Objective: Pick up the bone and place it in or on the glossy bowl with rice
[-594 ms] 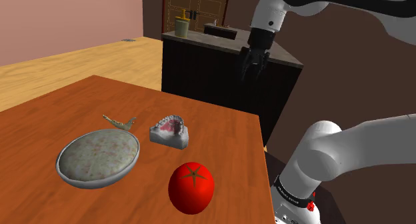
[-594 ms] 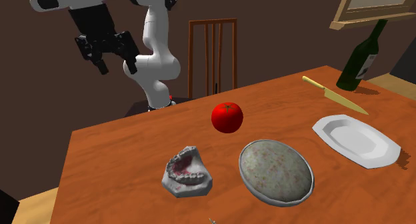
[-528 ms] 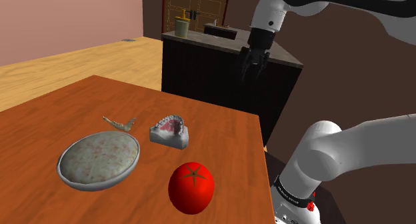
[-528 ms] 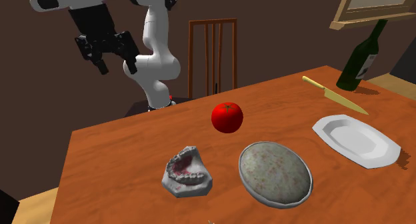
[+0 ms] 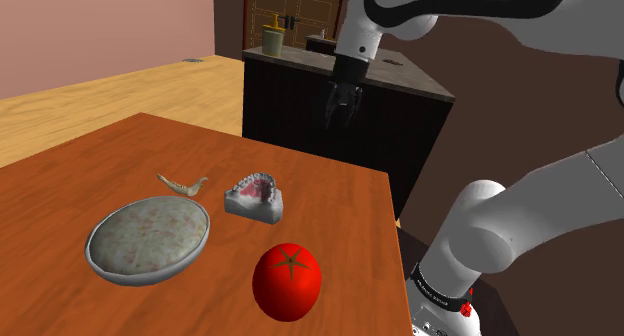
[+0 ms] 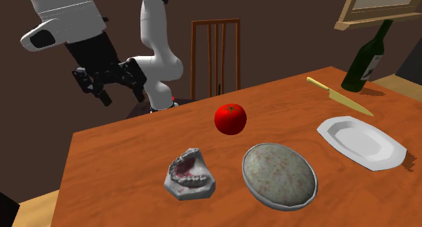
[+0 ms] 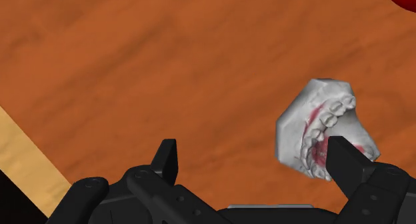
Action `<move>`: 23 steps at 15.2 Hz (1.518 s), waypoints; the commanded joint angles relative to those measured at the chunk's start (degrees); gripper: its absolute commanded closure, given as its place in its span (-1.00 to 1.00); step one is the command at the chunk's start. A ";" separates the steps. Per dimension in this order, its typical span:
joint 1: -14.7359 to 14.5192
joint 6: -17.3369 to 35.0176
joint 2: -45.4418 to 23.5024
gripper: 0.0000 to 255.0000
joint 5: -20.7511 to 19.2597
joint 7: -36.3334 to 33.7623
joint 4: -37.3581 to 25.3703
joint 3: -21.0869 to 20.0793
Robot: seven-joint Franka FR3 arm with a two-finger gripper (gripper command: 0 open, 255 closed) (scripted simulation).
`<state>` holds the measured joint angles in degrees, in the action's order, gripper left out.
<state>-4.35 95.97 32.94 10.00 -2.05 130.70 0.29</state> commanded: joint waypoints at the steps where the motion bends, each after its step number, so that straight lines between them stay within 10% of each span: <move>1: -0.95 2.84 -4.04 -1.00 0.99 2.00 -1.05 0.09; 23: -9.15 13.69 -48.95 -1.00 10.94 18.95 -33.33 -4.85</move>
<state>-13.32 109.75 -13.81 20.71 16.12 99.58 -4.24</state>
